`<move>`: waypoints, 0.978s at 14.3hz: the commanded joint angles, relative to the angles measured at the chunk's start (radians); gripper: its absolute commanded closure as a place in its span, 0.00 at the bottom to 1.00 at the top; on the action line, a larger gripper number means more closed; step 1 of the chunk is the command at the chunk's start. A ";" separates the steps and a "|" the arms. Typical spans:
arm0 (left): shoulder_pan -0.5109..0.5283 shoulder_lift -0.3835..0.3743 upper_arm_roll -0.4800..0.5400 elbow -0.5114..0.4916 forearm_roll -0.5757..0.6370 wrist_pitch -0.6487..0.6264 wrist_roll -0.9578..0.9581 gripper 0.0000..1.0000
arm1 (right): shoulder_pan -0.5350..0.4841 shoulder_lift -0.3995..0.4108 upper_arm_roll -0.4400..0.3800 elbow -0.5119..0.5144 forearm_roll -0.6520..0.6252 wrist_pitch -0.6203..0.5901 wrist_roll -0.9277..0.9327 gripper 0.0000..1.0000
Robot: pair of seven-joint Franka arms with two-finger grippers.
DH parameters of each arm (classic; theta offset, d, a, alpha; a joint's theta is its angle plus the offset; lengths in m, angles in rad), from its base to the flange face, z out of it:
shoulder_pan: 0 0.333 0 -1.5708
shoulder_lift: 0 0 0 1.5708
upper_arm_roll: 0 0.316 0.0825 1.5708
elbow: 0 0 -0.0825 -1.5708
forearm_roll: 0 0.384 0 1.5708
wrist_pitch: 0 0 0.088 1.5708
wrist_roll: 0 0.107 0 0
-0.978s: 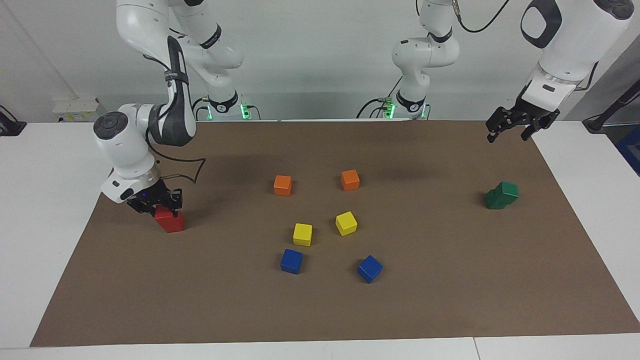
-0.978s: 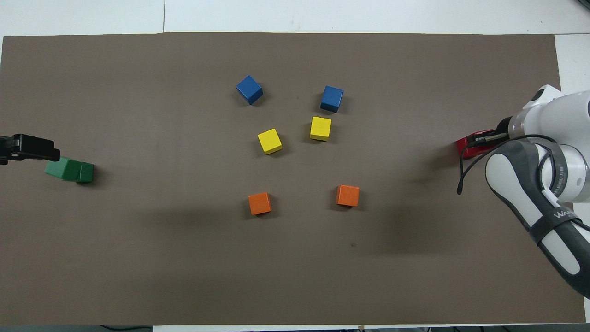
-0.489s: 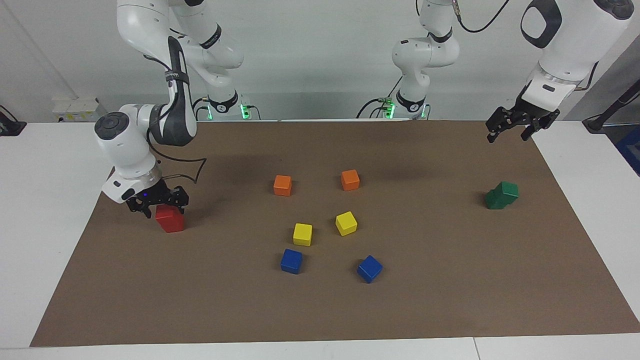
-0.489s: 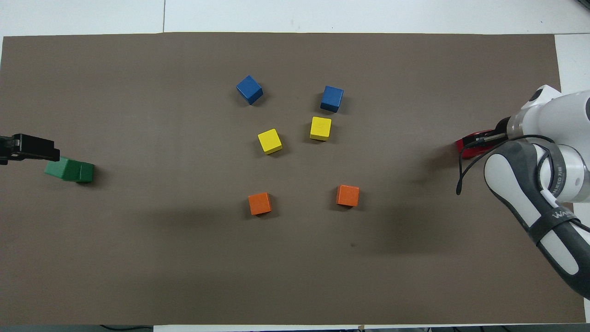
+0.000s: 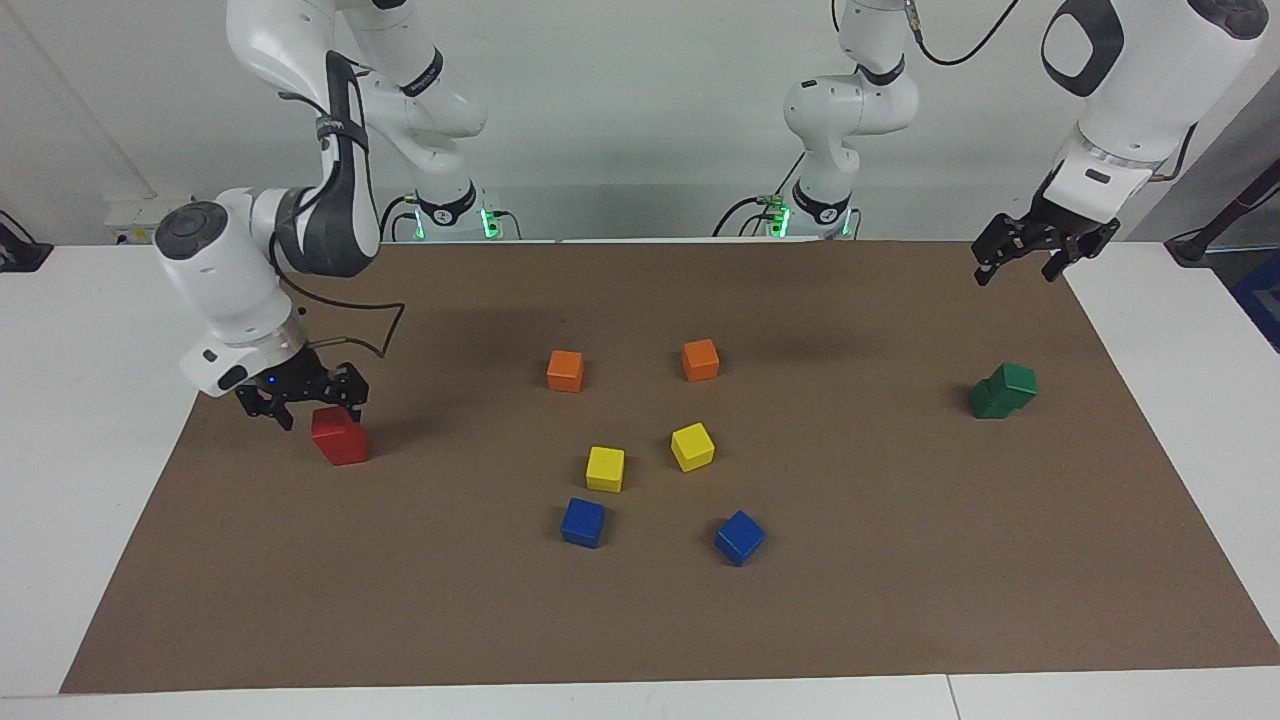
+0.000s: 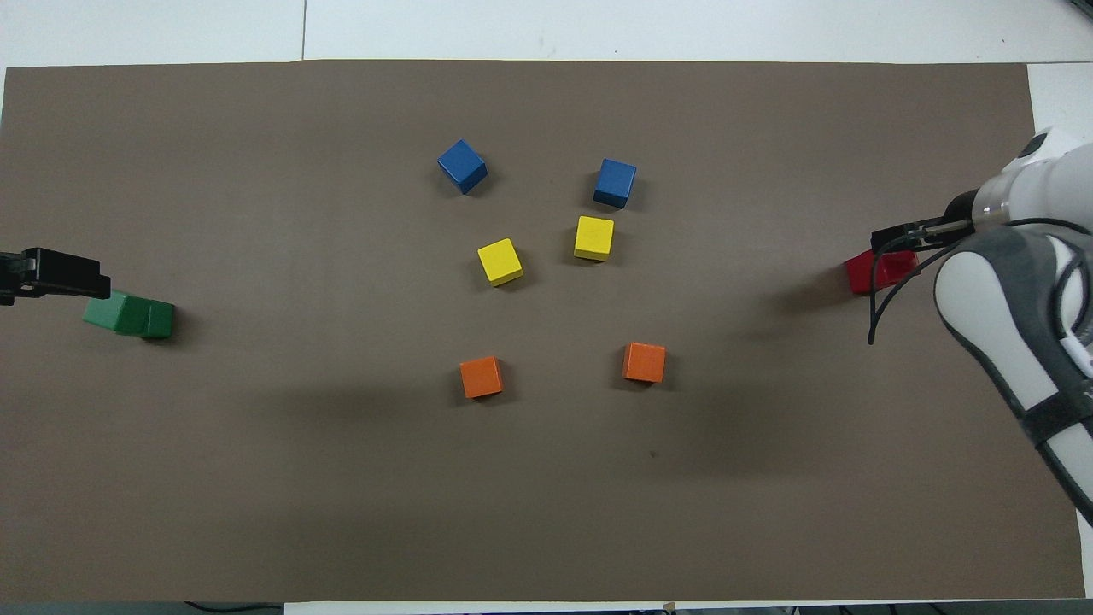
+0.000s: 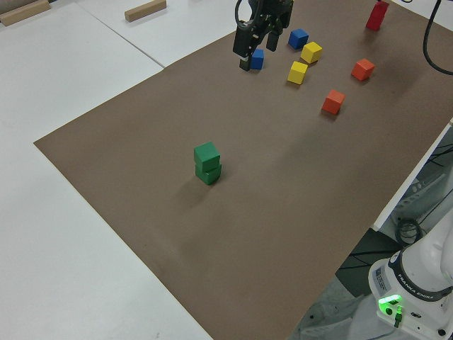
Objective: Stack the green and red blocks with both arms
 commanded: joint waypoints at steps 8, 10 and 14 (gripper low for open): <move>-0.008 -0.014 0.006 -0.001 0.020 0.006 -0.008 0.00 | 0.066 -0.098 0.004 0.279 0.020 -0.483 0.125 0.00; -0.008 -0.014 0.006 -0.001 0.020 0.006 -0.008 0.00 | 0.068 -0.096 0.004 0.310 0.024 -0.536 0.127 0.00; -0.008 -0.014 0.006 -0.001 0.020 0.006 -0.010 0.00 | 0.071 -0.121 0.005 0.321 0.020 -0.579 0.146 0.00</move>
